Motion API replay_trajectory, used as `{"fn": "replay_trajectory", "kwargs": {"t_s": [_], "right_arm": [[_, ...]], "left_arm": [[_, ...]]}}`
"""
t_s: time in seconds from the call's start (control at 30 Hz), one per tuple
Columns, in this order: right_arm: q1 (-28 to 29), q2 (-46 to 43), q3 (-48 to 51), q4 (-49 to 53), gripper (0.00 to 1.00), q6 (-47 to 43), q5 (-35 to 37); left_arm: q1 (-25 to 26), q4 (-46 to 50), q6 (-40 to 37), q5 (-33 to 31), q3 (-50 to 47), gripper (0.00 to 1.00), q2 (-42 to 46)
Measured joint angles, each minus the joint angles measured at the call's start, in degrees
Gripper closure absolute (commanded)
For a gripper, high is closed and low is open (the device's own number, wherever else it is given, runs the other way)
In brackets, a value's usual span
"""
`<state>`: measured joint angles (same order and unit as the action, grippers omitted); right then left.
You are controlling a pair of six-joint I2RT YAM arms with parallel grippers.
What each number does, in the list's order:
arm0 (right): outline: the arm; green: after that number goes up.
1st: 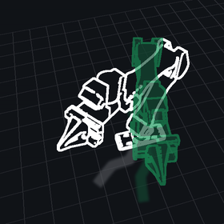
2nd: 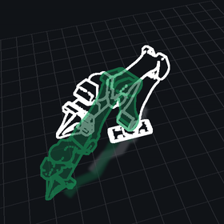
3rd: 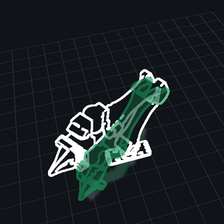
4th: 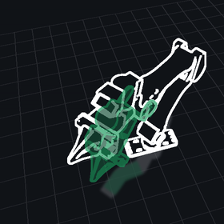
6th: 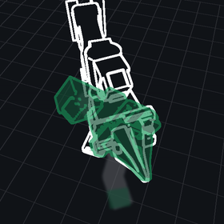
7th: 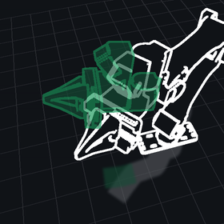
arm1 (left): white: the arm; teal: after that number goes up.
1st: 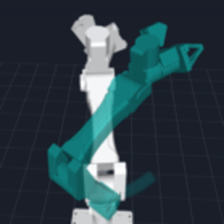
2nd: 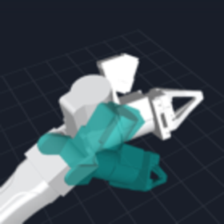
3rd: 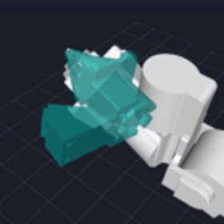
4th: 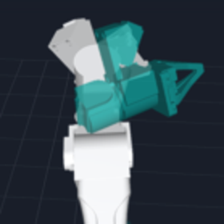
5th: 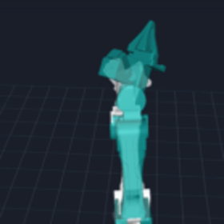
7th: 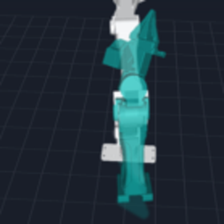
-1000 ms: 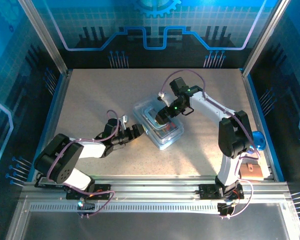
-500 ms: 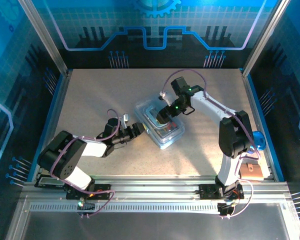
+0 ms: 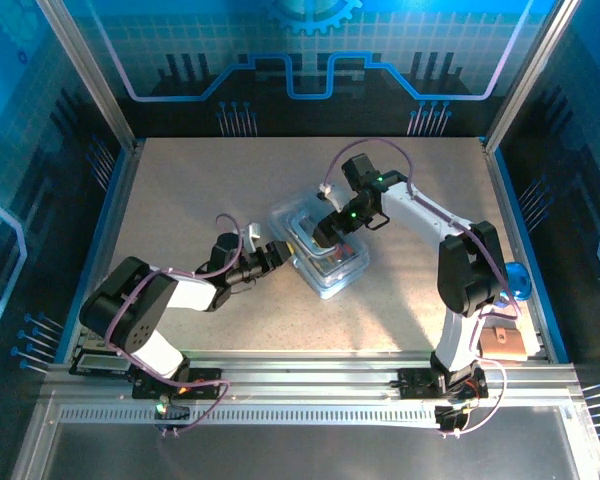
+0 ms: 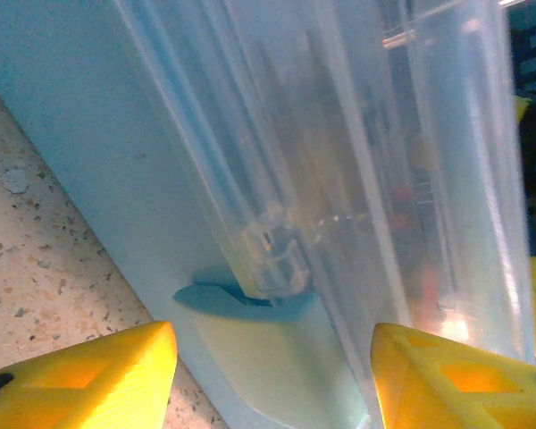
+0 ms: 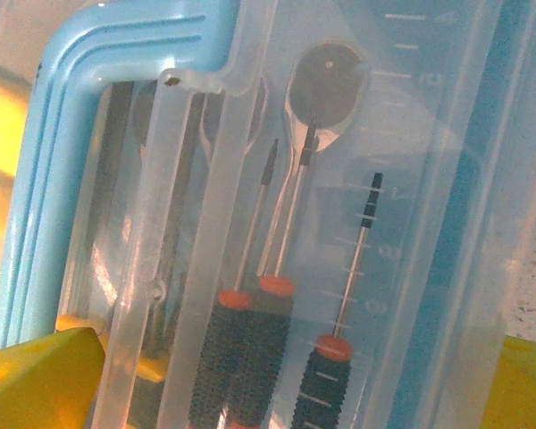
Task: Pack the tool kit
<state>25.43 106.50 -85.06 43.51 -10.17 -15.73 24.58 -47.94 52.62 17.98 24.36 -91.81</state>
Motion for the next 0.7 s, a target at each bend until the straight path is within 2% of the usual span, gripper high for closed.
{"fn": "replay_trajectory", "kwargs": {"t_s": [0.37,0.7], "right_arm": [[0.0,-0.02,0.0,0.0,0.0,0.0,0.0],[0.0,0.0,0.0,0.0,0.0,0.0,0.0]], "left_arm": [[-0.11,-2.82,0.63,1.46,0.04,0.45,-1.88],[-0.04,5.44,-1.18,1.18,0.26,0.45,2.64]]}}
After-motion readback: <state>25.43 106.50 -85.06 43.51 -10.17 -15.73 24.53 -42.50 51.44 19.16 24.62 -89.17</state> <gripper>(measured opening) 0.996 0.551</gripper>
